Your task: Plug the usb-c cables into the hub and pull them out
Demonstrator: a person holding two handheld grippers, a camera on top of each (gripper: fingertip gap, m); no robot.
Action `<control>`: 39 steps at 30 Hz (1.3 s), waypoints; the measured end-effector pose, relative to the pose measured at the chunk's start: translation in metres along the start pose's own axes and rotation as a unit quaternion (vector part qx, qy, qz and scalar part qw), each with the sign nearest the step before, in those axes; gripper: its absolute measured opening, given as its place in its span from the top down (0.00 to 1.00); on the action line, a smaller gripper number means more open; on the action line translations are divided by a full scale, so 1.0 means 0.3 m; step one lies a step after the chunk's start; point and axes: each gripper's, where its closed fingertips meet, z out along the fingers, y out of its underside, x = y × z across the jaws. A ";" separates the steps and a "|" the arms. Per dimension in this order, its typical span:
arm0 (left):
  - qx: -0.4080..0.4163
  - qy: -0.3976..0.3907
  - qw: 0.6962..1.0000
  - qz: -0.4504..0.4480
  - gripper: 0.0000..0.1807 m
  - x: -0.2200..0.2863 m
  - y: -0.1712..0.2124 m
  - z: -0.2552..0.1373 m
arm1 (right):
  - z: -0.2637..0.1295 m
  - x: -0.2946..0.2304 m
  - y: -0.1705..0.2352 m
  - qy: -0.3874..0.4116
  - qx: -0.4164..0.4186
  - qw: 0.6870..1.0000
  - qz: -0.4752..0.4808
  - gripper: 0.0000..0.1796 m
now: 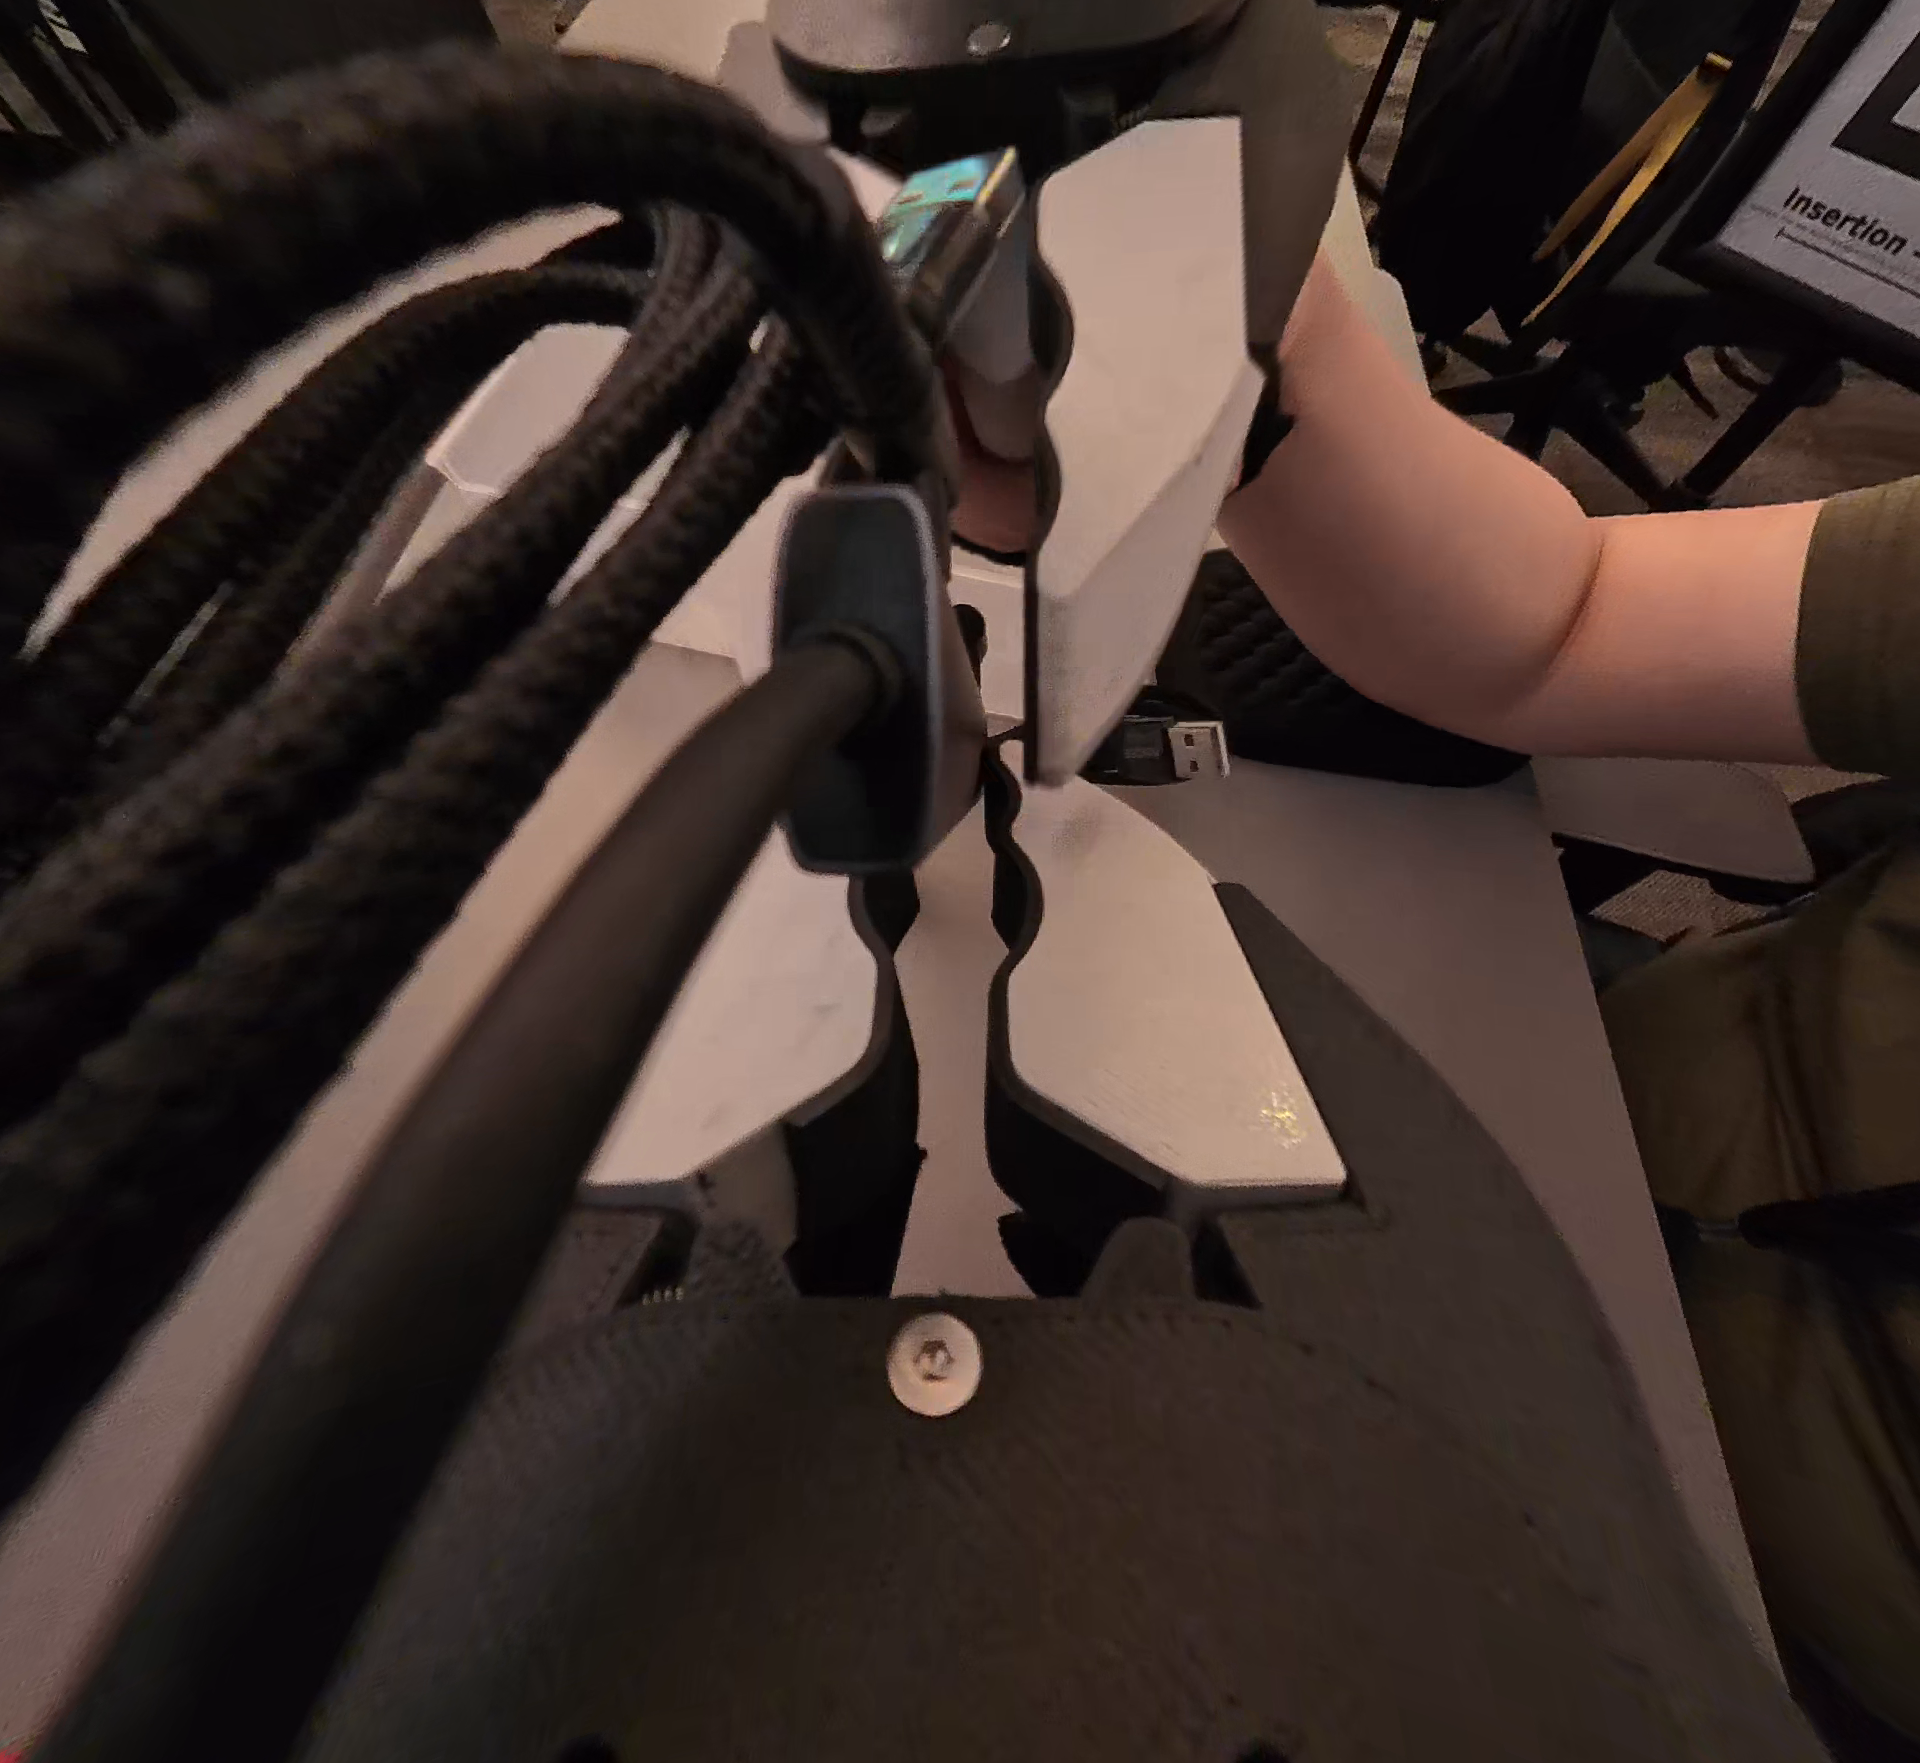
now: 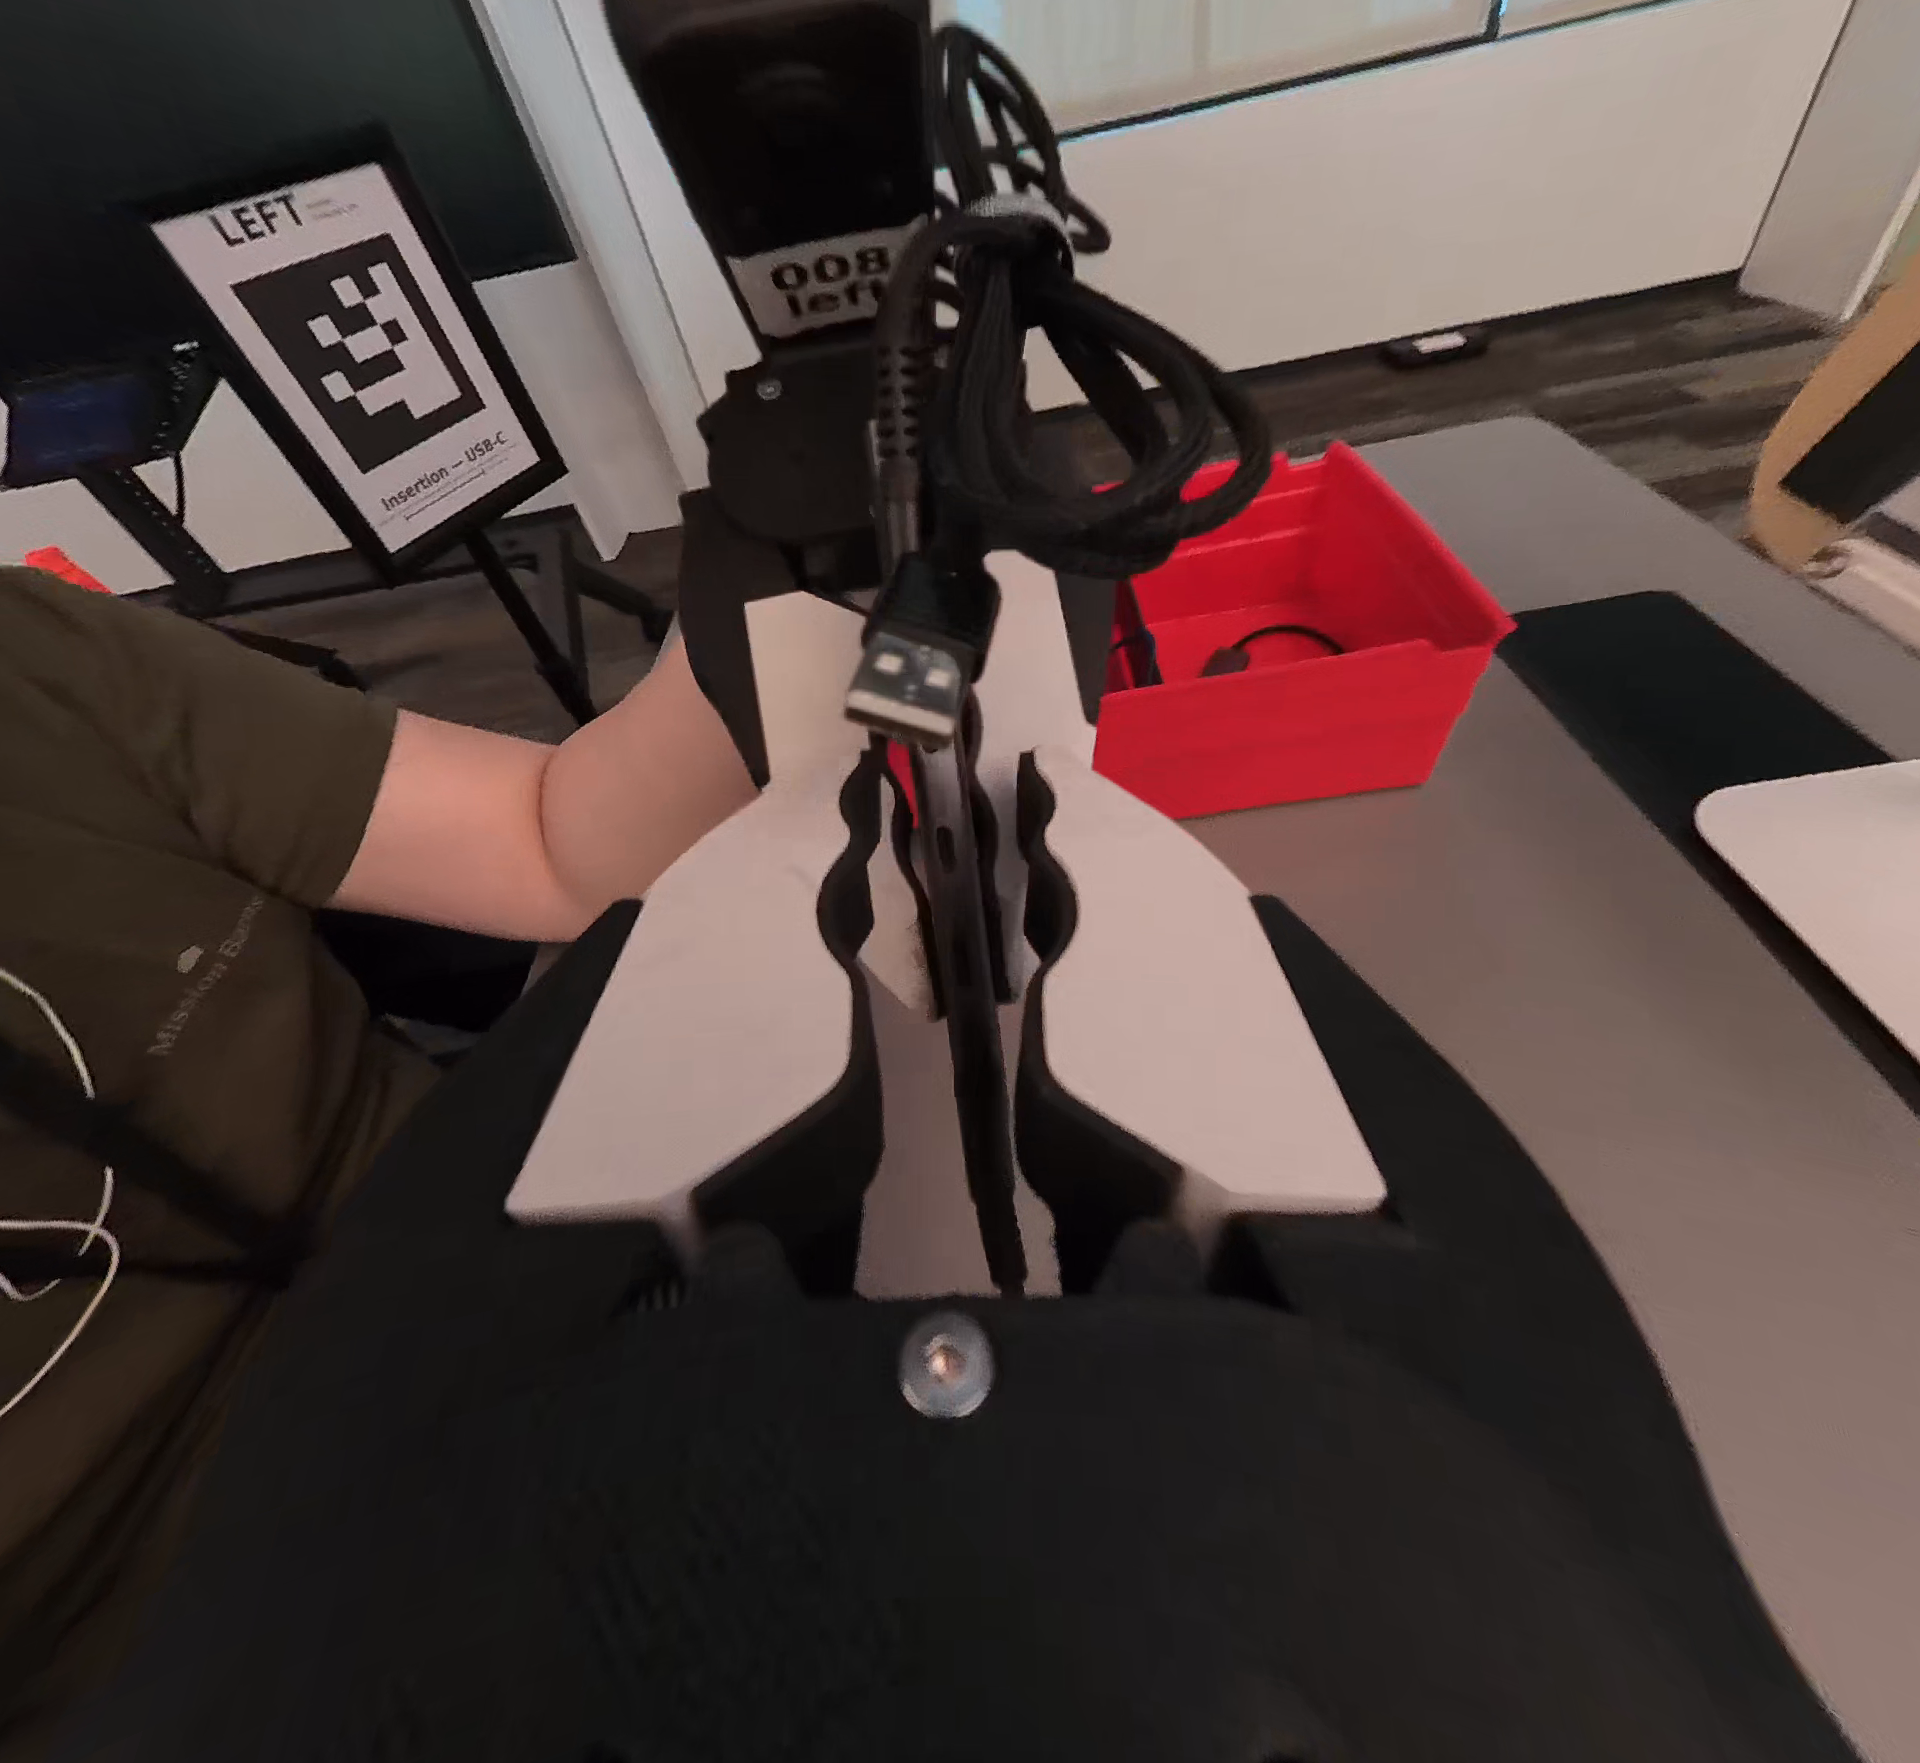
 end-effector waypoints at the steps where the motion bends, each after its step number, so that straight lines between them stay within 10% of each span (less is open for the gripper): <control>1: -0.004 0.000 1.000 0.003 0.98 0.001 0.004 0.002 | 0.008 0.000 0.009 -0.004 -0.008 1.000 0.003 0.88; 13: 0.019 -0.086 0.996 0.027 0.72 -0.069 -0.007 -0.075 | -0.158 0.048 -0.135 0.122 0.080 0.985 -0.088 0.94; 21: 0.046 -0.078 0.996 -0.002 0.76 -0.074 -0.020 -0.119 | -0.654 0.085 -0.324 0.315 0.354 0.868 -0.148 0.94; 26: 0.017 -0.071 0.997 0.008 0.76 -0.058 0.003 -0.081 | -0.854 0.176 -0.255 0.444 0.324 0.817 -0.174 0.94; 39: -0.015 -0.063 0.998 0.012 0.77 -0.048 0.031 -0.040 | -1.033 0.147 -0.233 0.487 0.363 0.768 -0.204 0.94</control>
